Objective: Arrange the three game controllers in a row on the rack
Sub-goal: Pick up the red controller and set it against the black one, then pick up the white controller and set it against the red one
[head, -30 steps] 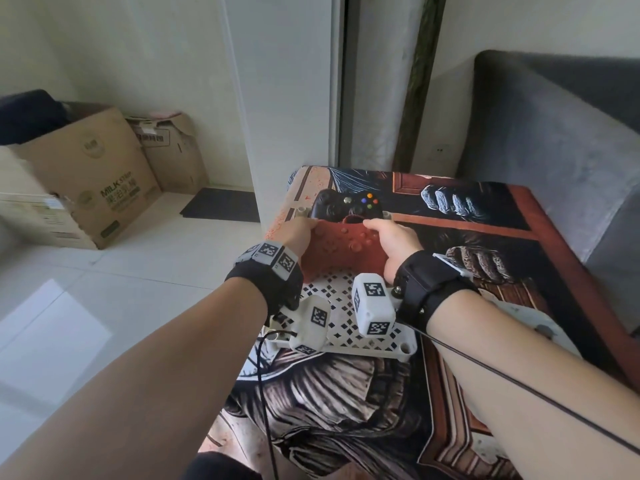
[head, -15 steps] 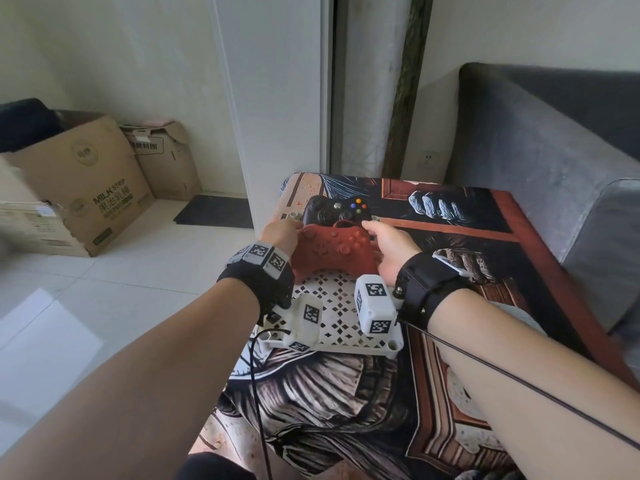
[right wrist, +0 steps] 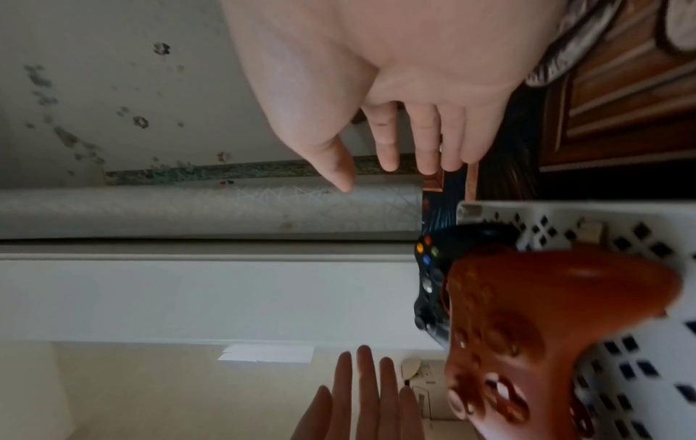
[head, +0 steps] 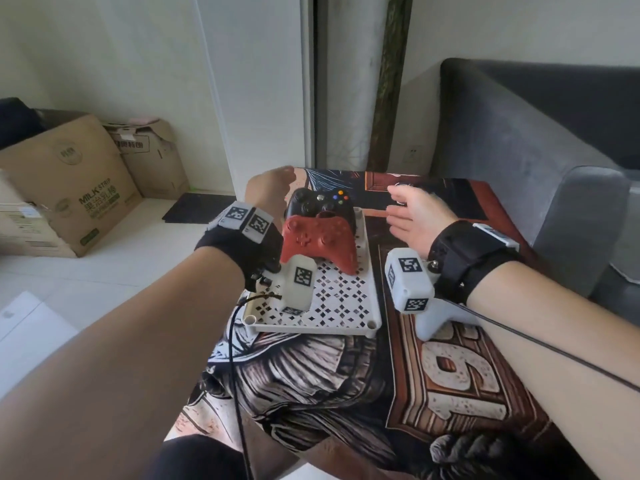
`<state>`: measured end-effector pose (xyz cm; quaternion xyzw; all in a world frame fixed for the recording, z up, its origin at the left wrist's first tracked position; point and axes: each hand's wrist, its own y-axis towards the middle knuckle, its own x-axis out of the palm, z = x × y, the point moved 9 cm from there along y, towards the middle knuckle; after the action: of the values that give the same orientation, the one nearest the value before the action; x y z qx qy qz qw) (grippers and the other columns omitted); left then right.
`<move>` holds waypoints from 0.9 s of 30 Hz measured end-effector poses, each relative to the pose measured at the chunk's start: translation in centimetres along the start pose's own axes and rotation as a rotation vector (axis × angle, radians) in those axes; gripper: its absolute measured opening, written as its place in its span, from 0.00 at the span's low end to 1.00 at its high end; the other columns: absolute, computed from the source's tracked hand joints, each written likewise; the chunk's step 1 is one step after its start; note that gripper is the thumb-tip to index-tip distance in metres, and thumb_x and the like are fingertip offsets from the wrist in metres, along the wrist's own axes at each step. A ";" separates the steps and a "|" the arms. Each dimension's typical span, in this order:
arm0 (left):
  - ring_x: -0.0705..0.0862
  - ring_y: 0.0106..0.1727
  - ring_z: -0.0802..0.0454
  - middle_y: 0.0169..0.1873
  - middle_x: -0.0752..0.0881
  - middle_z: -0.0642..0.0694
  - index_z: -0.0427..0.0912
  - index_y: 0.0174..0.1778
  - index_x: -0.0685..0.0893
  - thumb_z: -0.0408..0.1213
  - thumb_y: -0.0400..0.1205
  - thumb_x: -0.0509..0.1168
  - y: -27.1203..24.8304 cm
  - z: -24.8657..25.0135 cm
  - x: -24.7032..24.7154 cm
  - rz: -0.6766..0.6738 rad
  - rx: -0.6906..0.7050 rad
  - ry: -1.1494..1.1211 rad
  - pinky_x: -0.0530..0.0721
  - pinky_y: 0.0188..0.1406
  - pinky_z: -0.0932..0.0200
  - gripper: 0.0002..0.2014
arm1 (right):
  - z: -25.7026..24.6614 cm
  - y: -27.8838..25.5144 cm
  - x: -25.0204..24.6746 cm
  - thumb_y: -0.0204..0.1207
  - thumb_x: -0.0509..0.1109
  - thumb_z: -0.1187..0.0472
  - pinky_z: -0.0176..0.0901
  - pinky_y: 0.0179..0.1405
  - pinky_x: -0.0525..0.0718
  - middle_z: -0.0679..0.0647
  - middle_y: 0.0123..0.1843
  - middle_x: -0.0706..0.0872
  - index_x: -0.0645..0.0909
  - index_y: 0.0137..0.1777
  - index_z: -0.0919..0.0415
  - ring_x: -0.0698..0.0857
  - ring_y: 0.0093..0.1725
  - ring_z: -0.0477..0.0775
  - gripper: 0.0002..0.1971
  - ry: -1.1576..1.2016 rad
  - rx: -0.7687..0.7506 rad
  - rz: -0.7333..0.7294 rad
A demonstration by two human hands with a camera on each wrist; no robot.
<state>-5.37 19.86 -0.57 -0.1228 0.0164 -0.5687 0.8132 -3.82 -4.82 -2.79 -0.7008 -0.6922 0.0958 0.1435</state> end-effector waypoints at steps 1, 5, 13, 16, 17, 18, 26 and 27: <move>0.75 0.81 0.39 0.79 0.78 0.37 0.36 0.74 0.79 0.37 0.82 0.62 -0.6 0.0 1.1 -0.027 0.001 0.007 0.73 0.79 0.45 0.23 | -0.4 -0.3 -1.2 0.78 0.70 0.51 0.50 0.73 0.75 0.62 0.75 0.80 0.77 0.74 0.59 0.79 0.74 0.60 0.26 0.004 -0.013 0.020; 0.76 0.81 0.39 0.79 0.77 0.35 0.34 0.76 0.75 0.34 0.84 0.58 -3.8 -0.8 6.1 -0.147 -0.010 -0.018 0.72 0.81 0.43 0.23 | -0.9 -1.6 -5.7 0.79 0.70 0.51 0.46 0.67 0.79 0.64 0.74 0.81 0.80 0.65 0.57 0.82 0.72 0.60 0.18 0.013 -0.027 0.088; 0.69 0.85 0.43 0.82 0.74 0.38 0.32 0.79 0.70 0.32 0.89 0.49 -7.2 -6.4 14.6 -0.324 -0.178 -0.132 0.63 0.86 0.48 0.22 | 1.0 -4.2 -14.8 0.81 0.67 0.50 0.49 0.76 0.71 0.60 0.79 0.77 0.72 0.79 0.60 0.75 0.78 0.59 0.28 0.014 -0.001 0.197; 0.78 0.75 0.44 0.72 0.82 0.40 0.33 0.73 0.77 0.35 0.89 0.51 -8.3 -9.4 16.8 -0.355 -0.247 -0.075 0.74 0.68 0.54 0.20 | 2.6 -4.9 -17.3 0.81 0.67 0.50 0.50 0.78 0.70 0.60 0.79 0.77 0.73 0.79 0.61 0.75 0.79 0.60 0.28 0.021 0.034 0.231; 0.82 0.64 0.47 0.63 0.85 0.42 0.35 0.65 0.82 0.35 0.88 0.53 -8.7 -10.4 17.3 -0.365 -0.267 -0.046 0.74 0.57 0.57 0.16 | 3.2 -5.1 -17.9 0.81 0.67 0.50 0.50 0.78 0.70 0.60 0.80 0.76 0.73 0.79 0.62 0.74 0.79 0.60 0.29 0.018 0.051 0.230; 0.82 0.53 0.50 0.54 0.86 0.44 0.39 0.54 0.84 0.36 0.87 0.56 -9.0 -11.4 17.8 -0.361 -0.286 -0.017 0.73 0.52 0.57 0.12 | 3.9 -5.2 -18.3 0.81 0.67 0.49 0.51 0.79 0.69 0.60 0.80 0.76 0.72 0.80 0.62 0.74 0.80 0.60 0.30 0.013 0.069 0.228; 0.85 0.58 0.46 0.53 0.87 0.42 0.39 0.44 0.88 0.36 0.80 0.65 -9.0 -17.1 17.9 -0.298 -0.356 0.063 0.81 0.62 0.53 0.07 | 8.6 -6.4 -19.6 0.79 0.70 0.54 0.43 0.51 0.82 0.61 0.66 0.86 0.83 0.57 0.65 0.84 0.56 0.54 0.15 -0.008 0.117 0.311; 0.86 0.62 0.44 0.56 0.88 0.41 0.36 0.49 0.88 0.35 0.80 0.65 -9.1 -17.1 18.0 -0.299 -0.348 0.065 0.81 0.69 0.50 0.09 | 8.9 -6.6 -19.8 0.79 0.71 0.57 0.41 0.45 0.82 0.61 0.63 0.87 0.83 0.49 0.64 0.85 0.52 0.53 0.10 0.003 0.105 0.336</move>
<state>-10.22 -2.87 -13.18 -0.2438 0.1221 -0.6751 0.6855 -13.43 -23.96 -10.22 -0.7983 -0.5591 0.1533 0.1628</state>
